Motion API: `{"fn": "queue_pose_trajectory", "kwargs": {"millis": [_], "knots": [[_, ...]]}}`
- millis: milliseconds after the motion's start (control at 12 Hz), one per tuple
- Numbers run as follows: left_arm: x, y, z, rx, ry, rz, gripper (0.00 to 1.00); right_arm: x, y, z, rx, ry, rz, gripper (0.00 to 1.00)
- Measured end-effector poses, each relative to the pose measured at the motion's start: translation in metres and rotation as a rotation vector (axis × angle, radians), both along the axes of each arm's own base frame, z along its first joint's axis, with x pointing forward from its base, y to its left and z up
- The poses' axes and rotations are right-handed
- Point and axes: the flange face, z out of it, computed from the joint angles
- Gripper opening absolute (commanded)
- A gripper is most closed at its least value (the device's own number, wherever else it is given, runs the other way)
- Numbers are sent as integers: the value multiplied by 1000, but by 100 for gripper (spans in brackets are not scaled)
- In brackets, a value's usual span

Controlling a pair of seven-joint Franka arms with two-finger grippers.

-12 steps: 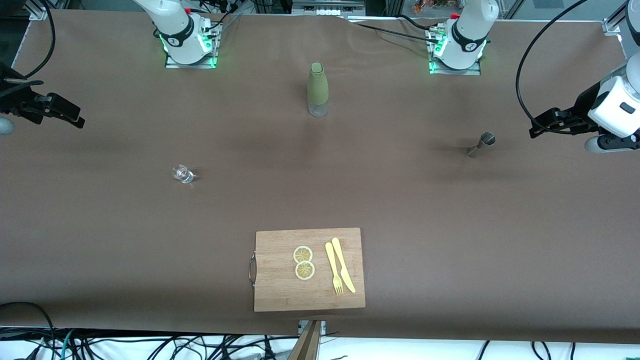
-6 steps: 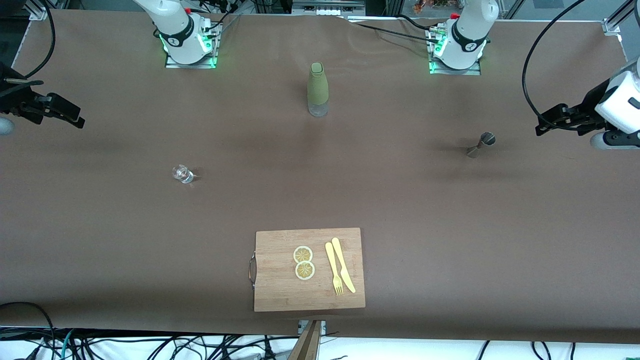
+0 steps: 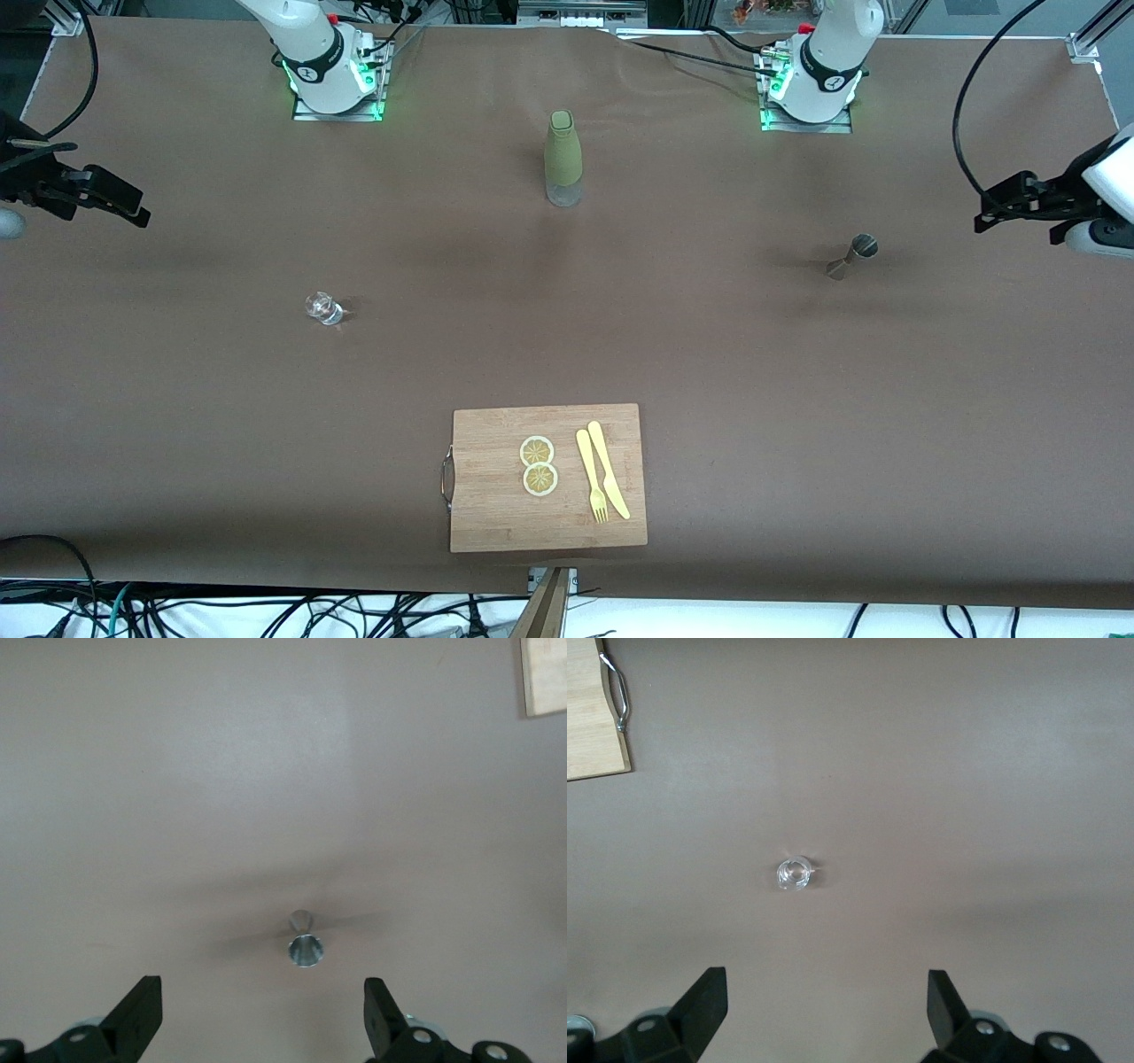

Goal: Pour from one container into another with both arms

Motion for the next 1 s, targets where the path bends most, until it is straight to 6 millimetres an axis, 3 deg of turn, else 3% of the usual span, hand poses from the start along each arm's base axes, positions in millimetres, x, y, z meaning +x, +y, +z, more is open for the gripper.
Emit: {"fn": "queue_pose_trajectory", "kwargs": {"millis": [249,748,998], "knots": [[-4,27,0,-12,-1,-23,100,0,0,0,0,0,0,100],[-15,62,-3,-50,36,22,100,3,0,-7,0,10,0,100],[-18,67,-4,-53,46,31,100,10,1,-21,0,36,3,100]]}}
